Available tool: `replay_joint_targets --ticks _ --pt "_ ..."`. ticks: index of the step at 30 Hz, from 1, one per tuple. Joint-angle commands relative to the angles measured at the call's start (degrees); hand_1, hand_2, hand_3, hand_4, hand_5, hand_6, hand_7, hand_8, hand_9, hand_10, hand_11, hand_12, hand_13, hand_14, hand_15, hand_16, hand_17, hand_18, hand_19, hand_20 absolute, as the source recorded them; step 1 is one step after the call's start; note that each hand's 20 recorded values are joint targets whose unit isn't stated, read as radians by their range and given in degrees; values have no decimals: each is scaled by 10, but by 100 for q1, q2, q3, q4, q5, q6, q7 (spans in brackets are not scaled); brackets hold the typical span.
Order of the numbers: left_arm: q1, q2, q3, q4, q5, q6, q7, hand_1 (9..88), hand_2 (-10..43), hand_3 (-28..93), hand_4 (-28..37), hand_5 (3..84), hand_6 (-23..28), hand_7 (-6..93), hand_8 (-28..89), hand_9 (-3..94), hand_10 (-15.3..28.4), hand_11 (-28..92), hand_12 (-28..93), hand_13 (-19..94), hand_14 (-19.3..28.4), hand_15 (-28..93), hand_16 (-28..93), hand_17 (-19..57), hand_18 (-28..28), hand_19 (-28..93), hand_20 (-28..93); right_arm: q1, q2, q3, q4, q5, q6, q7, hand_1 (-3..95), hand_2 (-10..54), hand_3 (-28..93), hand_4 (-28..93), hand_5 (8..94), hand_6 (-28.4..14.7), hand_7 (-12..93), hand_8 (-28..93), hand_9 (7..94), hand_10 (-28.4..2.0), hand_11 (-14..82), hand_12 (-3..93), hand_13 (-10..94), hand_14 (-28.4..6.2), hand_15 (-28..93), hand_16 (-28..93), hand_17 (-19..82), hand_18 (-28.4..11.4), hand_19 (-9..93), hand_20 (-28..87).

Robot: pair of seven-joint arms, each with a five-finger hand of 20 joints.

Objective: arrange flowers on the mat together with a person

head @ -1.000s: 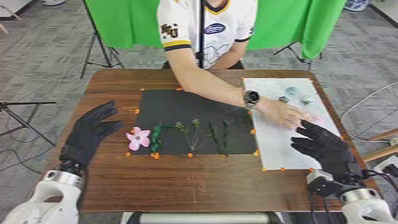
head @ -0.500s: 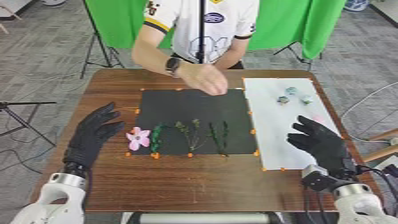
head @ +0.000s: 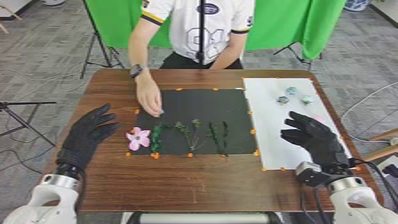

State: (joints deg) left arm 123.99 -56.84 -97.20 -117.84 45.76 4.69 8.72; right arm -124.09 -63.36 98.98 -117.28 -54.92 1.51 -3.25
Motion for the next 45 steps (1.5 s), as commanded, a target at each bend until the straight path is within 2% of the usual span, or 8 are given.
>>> replay_joint_targets --ticks 1,14,18,20,23,27,36,45 --pt "252 -120 -97 -51 -21 -27 -147 256 -28 697 -248 331 29 237 -116 303 119 296 181 275 140 520 -36 -56 208 511 140 -87 -4 72 -47 -4 34 14 207 -13 871 -265 437 -45 184 -113 429 -135 139 209 408 -117 393 187 115 -205 490 261" --pt "267 -37 -253 -53 -41 31 -45 255 -26 695 -249 332 29 235 -115 300 118 286 179 277 142 510 -30 -57 208 511 135 108 220 31 45 -254 25 -92 208 -9 869 -265 437 -44 184 -112 431 -134 139 209 409 -118 392 189 114 -207 489 261" --pt "62 95 -184 -7 38 -72 -59 256 -25 694 -249 331 29 235 -114 300 118 287 180 277 141 508 -29 -57 208 511 134 69 568 -44 50 -622 954 -674 210 -11 869 -265 438 -44 183 -112 432 -133 140 209 405 -114 385 186 114 -207 489 261" --pt "221 86 -249 -56 -6 1 -36 255 -25 694 -249 331 29 234 -115 299 117 287 180 277 141 508 -28 -58 208 511 134 115 771 -82 113 -1850 1421 -780 214 -24 870 -266 438 -43 188 -113 427 -127 142 209 374 -104 327 180 115 -206 487 260" --pt "460 7 -346 -133 -72 106 -56 255 -25 695 -248 330 29 234 -114 299 118 287 180 277 141 507 -28 -58 208 510 133 60 1073 -42 171 -3478 2055 -411 234 -65 879 -274 407 -34 215 -129 383 -106 134 211 320 -68 155 247 114 -181 437 242" --pt "344 138 -349 -89 -30 68 -21 254 -27 697 -249 331 29 234 -114 299 118 286 179 277 142 506 -28 -58 209 510 132 -108 1579 16 362 -5288 3076 519 264 -85 869 -281 394 -27 235 -134 378 -94 140 214 323 -56 107 274 121 -169 422 238" --pt "624 184 -496 -178 -63 175 -46 254 -25 696 -249 331 29 234 -114 299 118 286 180 277 142 504 -27 -58 209 510 131 1404 2723 -1556 1655 -7743 3246 2484 310 -95 861 -283 428 -5 312 -176 439 -87 200 199 402 -45 210 228 163 -151 504 254" --pt "567 265 -533 -165 -67 140 -32 256 -24 694 -249 331 29 234 -114 299 118 286 180 277 141 504 -27 -59 208 510 129 2064 3030 -2258 1860 -8085 3108 3266 277 -95 876 -283 345 -24 292 -162 329 -102 166 209 242 -70 210 246 95 -153 467 226"
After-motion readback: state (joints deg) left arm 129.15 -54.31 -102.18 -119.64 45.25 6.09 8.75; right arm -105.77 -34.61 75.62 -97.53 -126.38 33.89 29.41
